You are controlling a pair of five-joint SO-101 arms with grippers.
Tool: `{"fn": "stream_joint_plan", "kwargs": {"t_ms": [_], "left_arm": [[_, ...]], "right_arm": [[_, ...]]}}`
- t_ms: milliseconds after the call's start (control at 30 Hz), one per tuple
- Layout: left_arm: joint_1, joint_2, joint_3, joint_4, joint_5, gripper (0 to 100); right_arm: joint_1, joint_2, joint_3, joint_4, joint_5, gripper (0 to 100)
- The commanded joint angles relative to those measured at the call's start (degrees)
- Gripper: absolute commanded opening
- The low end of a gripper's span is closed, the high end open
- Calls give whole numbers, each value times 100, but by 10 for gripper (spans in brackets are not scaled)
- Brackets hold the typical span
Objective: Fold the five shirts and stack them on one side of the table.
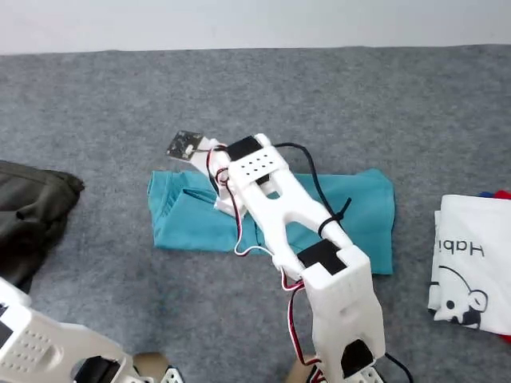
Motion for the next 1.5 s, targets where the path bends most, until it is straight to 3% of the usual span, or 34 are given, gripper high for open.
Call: {"fn": "stream_joint_plan", "kwargs": {"t_ms": [0, 333, 600, 767, 867, 967, 1167, 1467], "left_arm": [[9, -26, -224, -9, -53, 9], [167, -281, -295, 440, -53, 9], [1310, -1538, -286, 1451, -53, 9], [2154, -2180, -286, 2277, -62, 9], [2444, -2497, -101, 2382, -44, 9], [2558, -2840, 163, 2382, -62, 10], [2655, -3323, 646, 2382, -62, 10], [2655, -3376, 743, 2382, -62, 10]], "right_arm": [[48, -163, -747, 365, -70, 173], [338, -655, -1705, 1912, -79, 172], [1358, -892, -1697, 2835, -791, 109], [2255, -1051, -1574, 2826, -1556, 112], [2624, -1068, -1389, 2826, -1855, 137], [3046, -1068, -1275, 2826, -2189, 203], [3829, -866, -1187, 2747, -2347, 210], [4022, 22, -1187, 2756, -2620, 210]]}}
